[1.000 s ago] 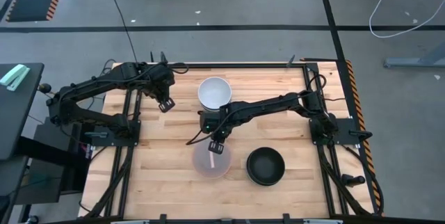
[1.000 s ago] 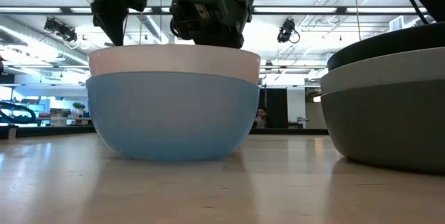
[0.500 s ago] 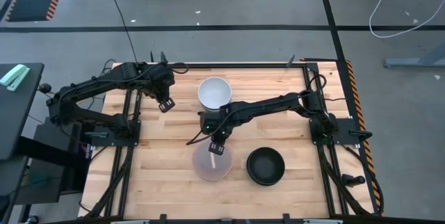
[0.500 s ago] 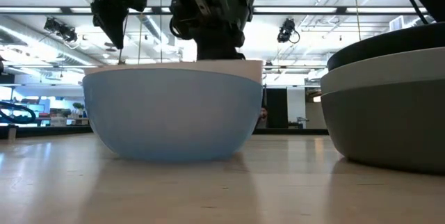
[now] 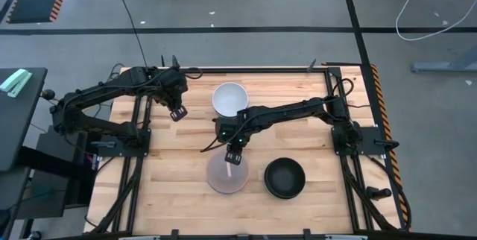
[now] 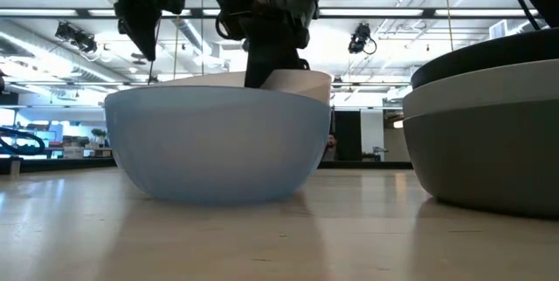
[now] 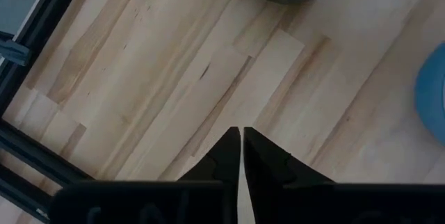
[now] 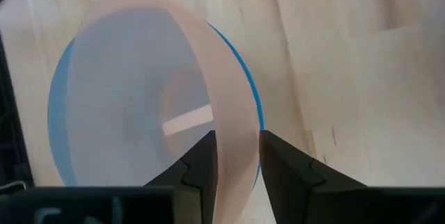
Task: Nest bowls inside each other
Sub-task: Stack the orange bowl on top of the blue bowl
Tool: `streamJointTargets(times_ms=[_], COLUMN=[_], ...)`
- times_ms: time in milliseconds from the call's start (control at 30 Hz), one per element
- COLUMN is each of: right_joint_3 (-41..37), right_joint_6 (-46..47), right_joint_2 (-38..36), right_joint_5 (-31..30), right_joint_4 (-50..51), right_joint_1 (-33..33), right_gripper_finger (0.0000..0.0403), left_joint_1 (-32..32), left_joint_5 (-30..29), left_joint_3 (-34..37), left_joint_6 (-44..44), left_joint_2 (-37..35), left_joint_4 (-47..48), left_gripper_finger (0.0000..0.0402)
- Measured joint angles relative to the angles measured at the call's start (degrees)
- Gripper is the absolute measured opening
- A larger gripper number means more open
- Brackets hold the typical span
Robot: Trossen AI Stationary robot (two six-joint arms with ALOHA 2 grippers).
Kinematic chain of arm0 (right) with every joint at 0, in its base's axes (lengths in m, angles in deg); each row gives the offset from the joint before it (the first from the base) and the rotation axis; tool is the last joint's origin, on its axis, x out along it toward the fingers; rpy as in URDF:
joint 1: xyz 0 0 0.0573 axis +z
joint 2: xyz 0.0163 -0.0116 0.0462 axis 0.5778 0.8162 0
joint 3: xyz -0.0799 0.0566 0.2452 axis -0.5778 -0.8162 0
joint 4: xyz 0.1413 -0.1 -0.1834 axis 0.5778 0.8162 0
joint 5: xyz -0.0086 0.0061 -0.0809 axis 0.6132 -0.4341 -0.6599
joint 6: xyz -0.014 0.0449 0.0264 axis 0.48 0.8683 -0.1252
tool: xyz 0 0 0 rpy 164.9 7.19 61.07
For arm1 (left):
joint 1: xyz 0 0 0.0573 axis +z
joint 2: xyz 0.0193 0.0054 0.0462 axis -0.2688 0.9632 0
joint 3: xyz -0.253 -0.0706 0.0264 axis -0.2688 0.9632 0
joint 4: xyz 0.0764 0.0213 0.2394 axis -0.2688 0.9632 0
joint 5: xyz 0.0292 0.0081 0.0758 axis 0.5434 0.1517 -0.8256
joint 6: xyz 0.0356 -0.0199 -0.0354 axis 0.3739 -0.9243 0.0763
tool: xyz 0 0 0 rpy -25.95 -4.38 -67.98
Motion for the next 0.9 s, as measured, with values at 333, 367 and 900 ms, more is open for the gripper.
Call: streamJointTargets(times_ms=[333,367,900], right_joint_3=[0.00,0.00,0.00], right_joint_6=[-1.13,-0.49,-1.43], right_joint_2=[0.06,0.06,0.08], right_joint_5=[-0.19,-0.91,-1.55], right_joint_4=[-1.34,-1.36,-1.46], right_joint_1=[-0.75,-0.85,1.57], right_gripper_finger=[0.0058,0.0045,0.0005], left_joint_1=[0.00,0.00,0.00], left_joint_5=[0.56,0.56,0.56], left_joint_3=[0.02,0.02,0.02], left_joint_6=[1.26,1.26,1.26], left_joint_2=[0.00,0.00,0.00], left_joint_4=[-0.23,-0.23,-0.95], left_gripper_finger=[0.0021,0.0023,0.0024])
